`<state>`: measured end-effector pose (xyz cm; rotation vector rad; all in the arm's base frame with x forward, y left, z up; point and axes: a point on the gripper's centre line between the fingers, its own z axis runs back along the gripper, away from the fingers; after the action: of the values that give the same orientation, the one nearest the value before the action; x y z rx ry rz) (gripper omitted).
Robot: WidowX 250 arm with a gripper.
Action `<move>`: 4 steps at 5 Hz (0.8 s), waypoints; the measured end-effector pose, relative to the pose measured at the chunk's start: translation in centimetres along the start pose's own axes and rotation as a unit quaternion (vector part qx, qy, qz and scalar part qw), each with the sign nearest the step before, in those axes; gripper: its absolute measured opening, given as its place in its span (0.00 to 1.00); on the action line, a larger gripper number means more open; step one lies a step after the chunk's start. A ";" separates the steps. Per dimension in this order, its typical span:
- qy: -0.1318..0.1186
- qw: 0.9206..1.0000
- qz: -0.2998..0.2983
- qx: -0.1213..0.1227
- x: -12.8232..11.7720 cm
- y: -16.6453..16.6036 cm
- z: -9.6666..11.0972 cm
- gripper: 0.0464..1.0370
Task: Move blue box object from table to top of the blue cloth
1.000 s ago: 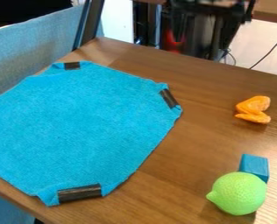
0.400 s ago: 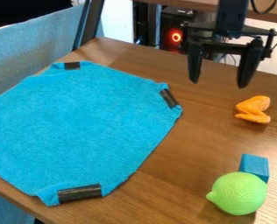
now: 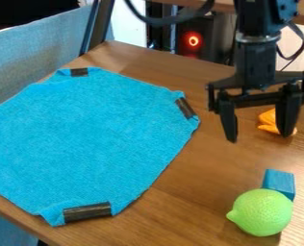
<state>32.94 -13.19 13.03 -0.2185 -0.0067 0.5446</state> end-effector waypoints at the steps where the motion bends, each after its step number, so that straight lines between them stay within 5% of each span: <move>1: -0.012 1.000 0.005 -0.011 -1.5 0.2 -2.2 0.96; 4: -0.013 0.999 -0.033 -0.026 -3.9 -1.2 -3.1 0.96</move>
<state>30.38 -16.85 10.47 -0.2617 -0.0530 0.4814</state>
